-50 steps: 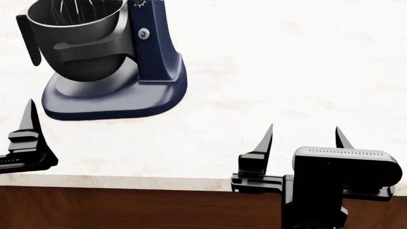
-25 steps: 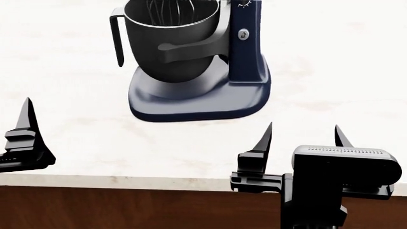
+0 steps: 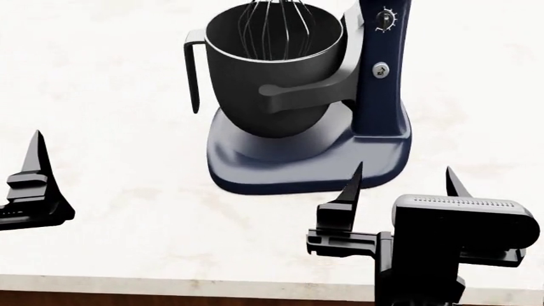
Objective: Open the stand mixer head.
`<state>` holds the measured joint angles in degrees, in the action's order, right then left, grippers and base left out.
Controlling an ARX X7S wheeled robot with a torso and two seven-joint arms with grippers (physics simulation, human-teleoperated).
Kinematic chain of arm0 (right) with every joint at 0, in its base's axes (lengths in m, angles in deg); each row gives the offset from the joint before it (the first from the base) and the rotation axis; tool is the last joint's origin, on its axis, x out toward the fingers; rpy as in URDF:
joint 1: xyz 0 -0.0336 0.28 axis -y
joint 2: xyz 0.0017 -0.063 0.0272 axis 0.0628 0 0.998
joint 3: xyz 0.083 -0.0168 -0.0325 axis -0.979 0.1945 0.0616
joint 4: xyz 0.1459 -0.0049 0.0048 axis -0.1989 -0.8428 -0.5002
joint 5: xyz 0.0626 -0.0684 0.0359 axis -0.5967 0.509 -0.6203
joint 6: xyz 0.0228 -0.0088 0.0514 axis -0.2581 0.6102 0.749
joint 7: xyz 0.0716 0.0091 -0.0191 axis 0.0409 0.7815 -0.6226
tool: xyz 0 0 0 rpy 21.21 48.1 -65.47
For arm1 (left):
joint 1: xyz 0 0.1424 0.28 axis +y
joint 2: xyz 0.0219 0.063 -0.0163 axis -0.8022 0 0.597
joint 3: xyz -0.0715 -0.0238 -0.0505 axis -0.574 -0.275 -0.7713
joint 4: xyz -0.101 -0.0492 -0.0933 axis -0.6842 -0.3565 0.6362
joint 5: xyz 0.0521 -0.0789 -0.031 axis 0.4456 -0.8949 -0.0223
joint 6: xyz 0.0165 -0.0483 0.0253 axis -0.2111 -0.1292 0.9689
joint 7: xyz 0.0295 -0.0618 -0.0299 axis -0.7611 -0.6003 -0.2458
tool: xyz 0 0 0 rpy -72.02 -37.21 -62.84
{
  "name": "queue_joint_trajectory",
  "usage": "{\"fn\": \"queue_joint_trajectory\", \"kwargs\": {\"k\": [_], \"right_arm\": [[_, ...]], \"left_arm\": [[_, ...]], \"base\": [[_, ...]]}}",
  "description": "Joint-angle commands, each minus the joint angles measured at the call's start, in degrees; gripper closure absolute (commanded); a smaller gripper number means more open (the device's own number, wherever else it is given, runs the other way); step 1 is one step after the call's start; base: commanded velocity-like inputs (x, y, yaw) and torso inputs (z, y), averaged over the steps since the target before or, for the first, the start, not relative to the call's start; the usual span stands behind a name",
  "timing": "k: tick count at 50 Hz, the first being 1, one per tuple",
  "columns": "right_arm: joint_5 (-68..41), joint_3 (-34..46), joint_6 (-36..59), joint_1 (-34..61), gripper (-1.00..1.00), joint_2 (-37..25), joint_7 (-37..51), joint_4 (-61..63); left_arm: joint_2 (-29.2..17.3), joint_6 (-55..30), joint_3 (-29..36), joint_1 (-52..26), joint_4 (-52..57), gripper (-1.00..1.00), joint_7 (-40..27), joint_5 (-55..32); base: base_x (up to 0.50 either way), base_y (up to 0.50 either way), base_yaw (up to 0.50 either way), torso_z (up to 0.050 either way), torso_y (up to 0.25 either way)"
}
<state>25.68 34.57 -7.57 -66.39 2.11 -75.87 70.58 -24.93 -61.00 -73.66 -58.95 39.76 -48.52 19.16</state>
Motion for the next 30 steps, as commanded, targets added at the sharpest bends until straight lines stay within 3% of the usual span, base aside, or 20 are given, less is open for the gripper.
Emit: {"fn": "queue_joint_trajectory", "kwargs": {"k": [1, 6, 7, 19, 30], "right_arm": [[-0.6, -1.3, -0.8, -0.2, -1.00, 0.5, -0.6, -0.4], [-1.1, -1.3, -0.6, -0.1, -1.00, 0.5, -0.6, -0.6], [0.2, -0.7, -0.6, -0.4, 1.00, 0.2, 0.5, -0.2], [-0.7, 0.4, -0.6, 0.4, 1.00, -0.6, -0.3, 0.2], [0.4, 3.9, 3.5, 8.9, 1.00, -0.5, -0.1, -4.3]], "left_arm": [[0.3, 2.4, -0.1, 0.2, -0.1, -1.00, 1.6, -1.0], [0.2, 2.5, -0.4, 0.4, 0.1, -1.00, 1.5, -1.5], [0.1, 2.5, -0.3, 0.4, 0.2, -1.00, 1.4, -1.4], [-0.5, 1.9, -1.1, 0.5, 1.0, -1.00, 1.1, -2.7], [-0.5, 3.1, -0.1, 0.8, 0.0, -1.00, 0.7, -2.5]], "base": [[0.50, 0.00, 0.00, 0.000, 0.000], [0.30, 0.00, 0.00, 0.000, 0.000], [0.00, 0.00, 0.00, 0.000, 0.000], [0.00, 0.00, 0.00, 0.000, 0.000], [0.00, 0.00, 0.00, 0.000, 0.000]]}}
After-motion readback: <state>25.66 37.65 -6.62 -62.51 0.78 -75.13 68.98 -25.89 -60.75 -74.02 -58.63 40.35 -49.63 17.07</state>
